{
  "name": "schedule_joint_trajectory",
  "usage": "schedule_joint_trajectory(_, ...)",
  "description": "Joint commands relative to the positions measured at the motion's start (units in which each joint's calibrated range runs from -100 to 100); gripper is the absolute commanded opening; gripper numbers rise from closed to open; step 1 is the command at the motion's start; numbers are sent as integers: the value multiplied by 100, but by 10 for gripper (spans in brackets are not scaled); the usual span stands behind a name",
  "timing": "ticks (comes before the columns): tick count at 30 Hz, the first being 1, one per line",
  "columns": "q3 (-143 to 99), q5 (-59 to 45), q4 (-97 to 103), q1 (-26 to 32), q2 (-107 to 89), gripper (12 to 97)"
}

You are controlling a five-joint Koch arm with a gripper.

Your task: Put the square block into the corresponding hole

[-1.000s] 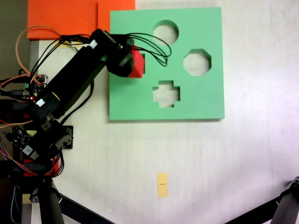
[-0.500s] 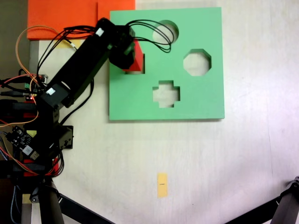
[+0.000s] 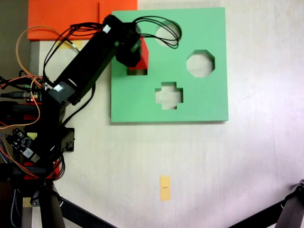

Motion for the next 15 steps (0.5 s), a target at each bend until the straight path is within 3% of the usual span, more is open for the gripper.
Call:
schedule_joint_trajectory(1,318,-20,-186,15,-140,282)
schedule_joint_trajectory(15,258,-44,-186,20,-140,282)
